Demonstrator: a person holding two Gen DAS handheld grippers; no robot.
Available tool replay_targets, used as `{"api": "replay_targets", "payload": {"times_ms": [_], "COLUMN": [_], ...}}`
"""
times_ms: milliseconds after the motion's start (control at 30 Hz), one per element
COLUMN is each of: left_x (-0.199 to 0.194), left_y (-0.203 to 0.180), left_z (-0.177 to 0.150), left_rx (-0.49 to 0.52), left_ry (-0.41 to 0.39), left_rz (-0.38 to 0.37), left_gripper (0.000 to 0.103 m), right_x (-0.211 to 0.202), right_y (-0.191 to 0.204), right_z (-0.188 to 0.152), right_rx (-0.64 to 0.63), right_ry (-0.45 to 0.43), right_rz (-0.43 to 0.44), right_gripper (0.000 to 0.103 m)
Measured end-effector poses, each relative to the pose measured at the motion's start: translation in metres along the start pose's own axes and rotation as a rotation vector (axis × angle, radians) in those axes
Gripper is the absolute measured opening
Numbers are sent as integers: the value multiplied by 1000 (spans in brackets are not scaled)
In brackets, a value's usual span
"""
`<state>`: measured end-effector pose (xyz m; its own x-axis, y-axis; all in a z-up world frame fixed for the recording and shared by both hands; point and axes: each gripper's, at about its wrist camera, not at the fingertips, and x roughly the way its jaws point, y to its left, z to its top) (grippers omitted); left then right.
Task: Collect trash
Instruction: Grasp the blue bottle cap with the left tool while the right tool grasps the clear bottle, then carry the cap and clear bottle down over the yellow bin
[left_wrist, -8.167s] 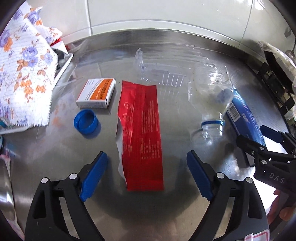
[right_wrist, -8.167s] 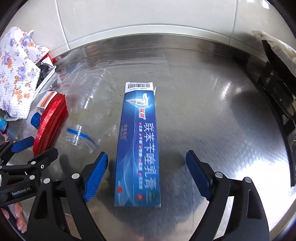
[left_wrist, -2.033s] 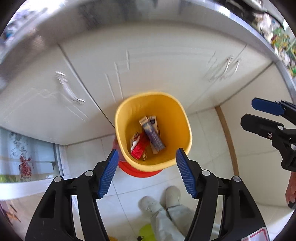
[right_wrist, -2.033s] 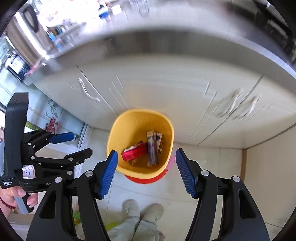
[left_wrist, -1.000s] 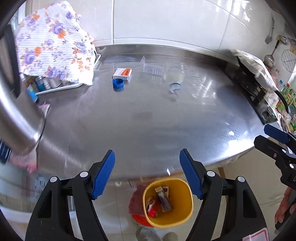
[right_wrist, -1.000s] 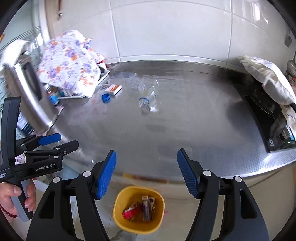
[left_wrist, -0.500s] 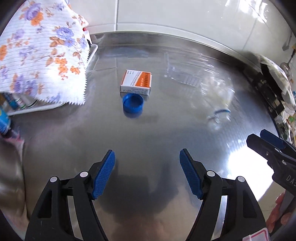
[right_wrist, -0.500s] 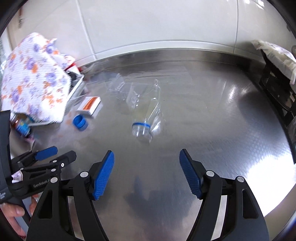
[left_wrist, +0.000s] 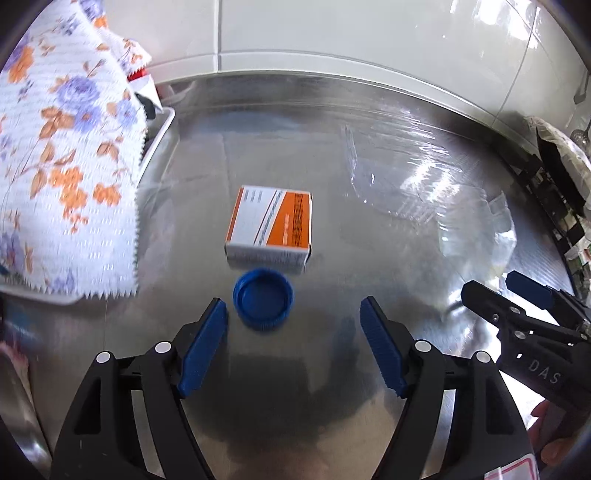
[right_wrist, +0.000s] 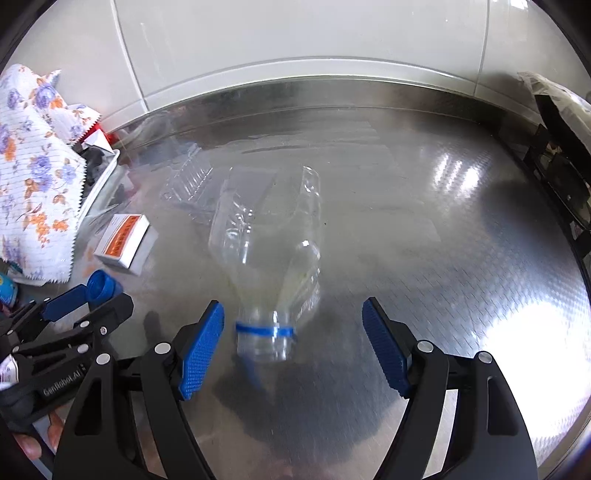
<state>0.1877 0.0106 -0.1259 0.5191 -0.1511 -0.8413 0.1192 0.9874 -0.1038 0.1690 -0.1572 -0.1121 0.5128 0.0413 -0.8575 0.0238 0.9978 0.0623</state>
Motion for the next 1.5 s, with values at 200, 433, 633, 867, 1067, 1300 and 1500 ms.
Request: {"api": "replay_targets", "payload": {"times_ms": [200, 433, 633, 867, 1067, 1300, 1500], "left_x": [4, -7, -14, -26, -44, -65, -93], "left_y": [-10, 10, 12, 5, -6, -20, -40], "left_z": [1, -1, -10, -20, -25, -30, -48], "left_rx": [26, -20, -38, -46, -51, -49, -55], "left_ry": [-32, -53, -56, -58, -73, -96, -122], "left_rz": [59, 64, 14, 12, 17, 25, 39], "left_gripper": [68, 31, 31, 31, 31, 31, 31], "right_x": [14, 9, 1, -14, -32, -60, -91], "right_y": [3, 3, 2, -5, -17, -34, -47], "right_z": [7, 4, 1, -3, -10, -23, -41], "right_rx": [11, -1, -4, -9, -16, -27, -50], "right_ry": [19, -15, -30, -46, -67, -87, -105], "right_rz": [-13, 1, 19, 38, 65, 93, 118], "right_gripper": [78, 44, 40, 39, 38, 38, 38]}}
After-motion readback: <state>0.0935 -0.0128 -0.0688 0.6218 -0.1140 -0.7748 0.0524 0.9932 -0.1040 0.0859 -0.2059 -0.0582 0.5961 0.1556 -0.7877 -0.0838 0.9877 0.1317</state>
